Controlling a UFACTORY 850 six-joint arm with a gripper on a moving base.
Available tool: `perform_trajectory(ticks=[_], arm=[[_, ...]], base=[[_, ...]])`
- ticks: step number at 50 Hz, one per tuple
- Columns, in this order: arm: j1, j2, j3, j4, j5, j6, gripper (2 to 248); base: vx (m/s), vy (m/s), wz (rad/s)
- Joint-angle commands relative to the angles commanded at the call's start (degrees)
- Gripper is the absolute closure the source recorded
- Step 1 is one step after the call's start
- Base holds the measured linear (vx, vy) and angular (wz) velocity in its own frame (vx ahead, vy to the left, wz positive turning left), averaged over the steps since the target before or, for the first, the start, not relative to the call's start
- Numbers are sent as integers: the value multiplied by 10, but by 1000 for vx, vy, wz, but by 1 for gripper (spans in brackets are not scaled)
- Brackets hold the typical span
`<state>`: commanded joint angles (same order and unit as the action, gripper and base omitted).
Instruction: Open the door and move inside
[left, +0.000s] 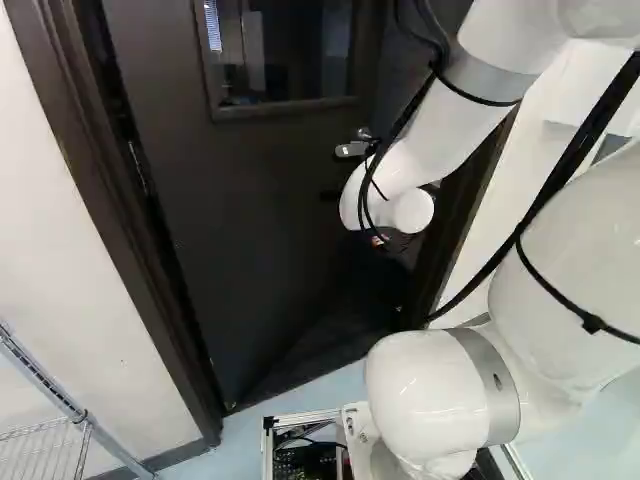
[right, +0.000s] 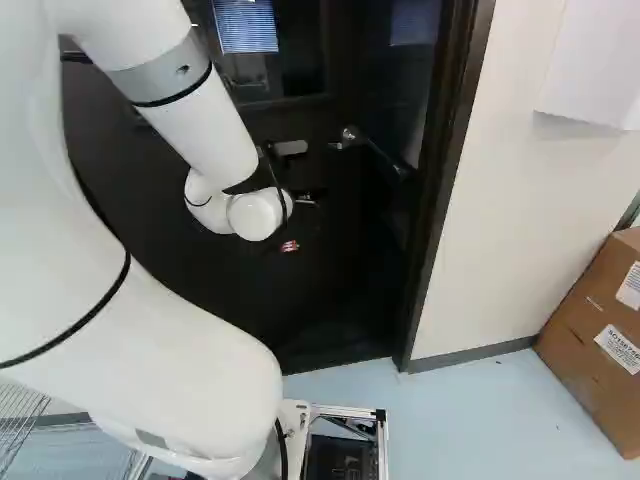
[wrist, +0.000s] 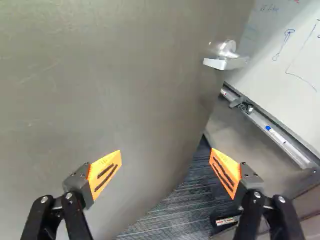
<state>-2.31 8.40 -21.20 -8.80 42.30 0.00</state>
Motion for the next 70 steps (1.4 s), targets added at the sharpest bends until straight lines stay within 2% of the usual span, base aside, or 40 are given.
perform_trajectory(ticks=[32,70], arm=[[5,-8,-7,0,0,0,3],[51,-101,-99,0,0,0,3]], base=[[0,0,0],[0,0,0]])
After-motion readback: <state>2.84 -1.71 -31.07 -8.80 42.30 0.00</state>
